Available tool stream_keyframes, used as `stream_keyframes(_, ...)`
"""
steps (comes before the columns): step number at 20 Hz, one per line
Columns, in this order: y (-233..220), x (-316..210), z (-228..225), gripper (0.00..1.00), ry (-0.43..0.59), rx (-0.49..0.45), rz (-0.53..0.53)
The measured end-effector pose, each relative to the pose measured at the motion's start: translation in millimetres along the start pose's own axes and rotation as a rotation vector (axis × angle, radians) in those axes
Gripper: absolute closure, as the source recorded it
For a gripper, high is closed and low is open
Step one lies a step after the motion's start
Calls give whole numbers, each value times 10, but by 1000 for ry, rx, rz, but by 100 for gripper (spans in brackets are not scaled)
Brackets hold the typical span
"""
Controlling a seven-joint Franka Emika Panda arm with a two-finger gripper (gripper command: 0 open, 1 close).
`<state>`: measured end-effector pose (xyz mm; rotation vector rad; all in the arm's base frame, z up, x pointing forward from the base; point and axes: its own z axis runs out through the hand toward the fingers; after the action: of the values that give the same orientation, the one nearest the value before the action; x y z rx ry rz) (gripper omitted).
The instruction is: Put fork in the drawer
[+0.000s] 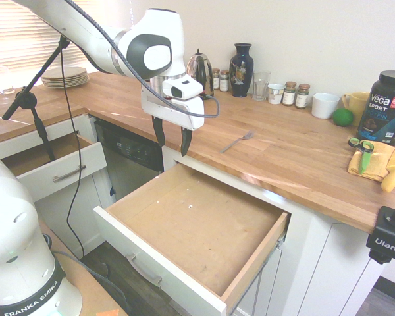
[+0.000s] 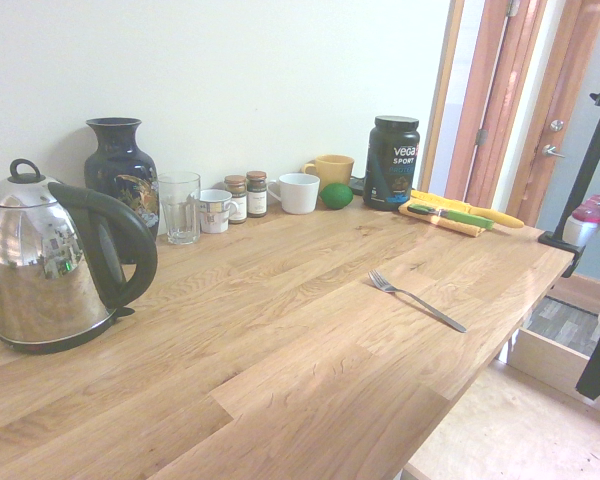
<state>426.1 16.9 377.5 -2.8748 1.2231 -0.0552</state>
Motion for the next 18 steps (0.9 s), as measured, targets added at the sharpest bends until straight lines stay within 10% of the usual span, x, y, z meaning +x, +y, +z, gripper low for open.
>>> stream_keyframes(18,-275,333,61,0,27,12,9)
